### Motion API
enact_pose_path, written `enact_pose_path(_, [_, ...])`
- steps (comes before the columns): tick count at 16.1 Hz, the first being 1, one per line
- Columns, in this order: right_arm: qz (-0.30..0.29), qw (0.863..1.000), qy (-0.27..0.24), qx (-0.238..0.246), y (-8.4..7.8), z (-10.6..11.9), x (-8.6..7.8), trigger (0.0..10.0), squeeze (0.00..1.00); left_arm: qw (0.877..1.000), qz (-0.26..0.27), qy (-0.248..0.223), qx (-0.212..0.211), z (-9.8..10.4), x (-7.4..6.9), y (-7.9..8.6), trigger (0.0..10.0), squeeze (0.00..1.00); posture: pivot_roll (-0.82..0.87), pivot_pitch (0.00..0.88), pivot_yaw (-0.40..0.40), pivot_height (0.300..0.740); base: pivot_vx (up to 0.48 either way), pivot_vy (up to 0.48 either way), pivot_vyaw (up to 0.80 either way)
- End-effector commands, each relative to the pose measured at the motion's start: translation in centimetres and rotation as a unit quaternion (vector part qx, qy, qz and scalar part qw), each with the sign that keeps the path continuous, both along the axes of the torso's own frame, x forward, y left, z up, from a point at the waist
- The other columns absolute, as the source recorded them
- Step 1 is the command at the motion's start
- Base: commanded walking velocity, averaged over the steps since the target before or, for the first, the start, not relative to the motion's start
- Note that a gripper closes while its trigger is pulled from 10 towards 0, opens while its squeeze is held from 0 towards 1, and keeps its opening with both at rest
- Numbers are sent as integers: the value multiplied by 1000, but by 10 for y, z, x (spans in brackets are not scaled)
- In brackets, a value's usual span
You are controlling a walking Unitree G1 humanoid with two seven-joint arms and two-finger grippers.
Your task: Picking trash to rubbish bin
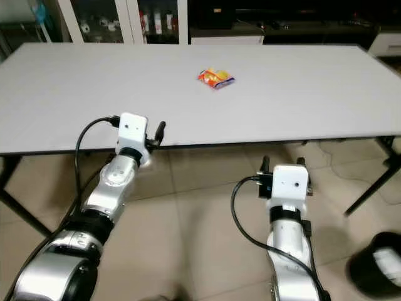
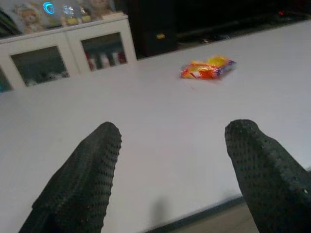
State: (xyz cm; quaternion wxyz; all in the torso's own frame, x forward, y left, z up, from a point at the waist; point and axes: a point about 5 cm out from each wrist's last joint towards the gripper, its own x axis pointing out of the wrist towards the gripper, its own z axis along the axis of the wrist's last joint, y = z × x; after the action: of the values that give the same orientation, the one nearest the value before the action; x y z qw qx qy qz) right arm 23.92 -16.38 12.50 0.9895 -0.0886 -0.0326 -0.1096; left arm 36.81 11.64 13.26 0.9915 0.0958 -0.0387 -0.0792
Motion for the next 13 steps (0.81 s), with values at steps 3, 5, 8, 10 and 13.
enact_pose_path(3, [-2, 1000, -4, 2, 0, 2, 2, 10000, 0, 999, -39, -20, -3, 8, 0, -8, 10000, 0, 98, 65, -12, 740, 0, 0, 0])
enact_pose_path(5, [-2, 1000, -4, 3, 1, 1, 1, 10000, 0, 998, -59, -19, -11, 8, -2, -11, 10000, 0, 102, 66, -9, 740, 0, 0, 0])
enact_pose_path(8, [-2, 1000, -4, 4, 1, 1, 2, 10000, 0, 997, -72, -18, -17, 8, -3, -12, 10000, 0, 101, 71, -7, 740, 0, 0, 0])
enact_pose_path(10, [-3, 1000, -4, 4, 1, 1, 1, 10000, 0, 997, -74, -18, -18, 8, -3, -11, 10000, 0, 99, 72, -4, 740, 274, 0, 0])
enact_pose_path(13, [-6, 1000, -9, 2, 0, 4, 0, 10000, 0, 997, -77, -19, -22, 11, -2, -13, 10000, 0, 94, 72, -3, 740, 286, 0, 0])
